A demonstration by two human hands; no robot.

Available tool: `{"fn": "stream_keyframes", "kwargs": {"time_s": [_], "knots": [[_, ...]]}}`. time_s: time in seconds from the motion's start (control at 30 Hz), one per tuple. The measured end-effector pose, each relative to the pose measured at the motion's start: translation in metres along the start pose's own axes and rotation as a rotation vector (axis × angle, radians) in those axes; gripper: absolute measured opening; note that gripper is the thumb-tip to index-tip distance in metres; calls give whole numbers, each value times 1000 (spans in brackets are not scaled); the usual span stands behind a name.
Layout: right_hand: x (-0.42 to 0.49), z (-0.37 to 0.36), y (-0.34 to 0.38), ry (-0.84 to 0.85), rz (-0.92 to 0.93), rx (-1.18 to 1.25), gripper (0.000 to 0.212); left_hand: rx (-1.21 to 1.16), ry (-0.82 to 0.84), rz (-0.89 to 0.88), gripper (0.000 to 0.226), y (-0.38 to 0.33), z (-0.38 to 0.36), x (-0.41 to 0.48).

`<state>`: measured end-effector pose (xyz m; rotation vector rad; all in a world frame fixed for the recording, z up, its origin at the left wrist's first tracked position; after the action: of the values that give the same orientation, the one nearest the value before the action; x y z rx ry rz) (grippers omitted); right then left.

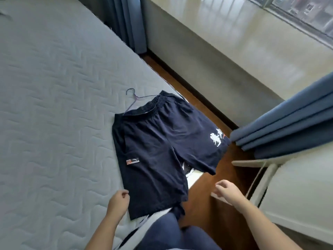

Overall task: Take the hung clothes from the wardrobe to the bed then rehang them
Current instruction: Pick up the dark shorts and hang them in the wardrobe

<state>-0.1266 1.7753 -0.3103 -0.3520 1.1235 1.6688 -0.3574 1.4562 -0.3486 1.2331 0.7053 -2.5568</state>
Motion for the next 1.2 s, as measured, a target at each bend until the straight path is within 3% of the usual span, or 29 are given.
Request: {"fn": "stream_keyframes", "kwargs": {"time_s": [0.13,0.33,0.47,0.63,0.77,0.97,1.1,1.2], "knots": [[65,23,58,38,88,-168,6,-78,-39,39,23,-49,0,34],[187,28,133,115,184,-236,18,-98,-187,74,21,-107,20,93],[267,15,196,156,290,-308,7,-124,-313,111,29,-137,41,147],[350,-1,272,109,418,-318,29,-101,-423,114,33,-166,61,223],[398,-18,324,58,564,-335,36,-100,-481,100,41,-183,68,278],[452,-54,344,95,565,-437,50,-120,-477,167,37,-175,70,324],[468,-57,336,52,508,-606,41,-114,-434,184,27,-175,68,330],[468,-56,326,61,460,-580,37,-134,-381,228,29,-175,66,322]]}}
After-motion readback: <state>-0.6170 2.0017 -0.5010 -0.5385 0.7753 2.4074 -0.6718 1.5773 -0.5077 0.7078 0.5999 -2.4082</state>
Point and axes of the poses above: each hand's wrist, its own x-axis towards the middle knuckle, its own z-axis out of the back of the hand, y = z × x, the point moved 6 cm from there along x, towards the middle knuckle, and after that the axes turned 8 degrees about z, right-handed, at the moved point
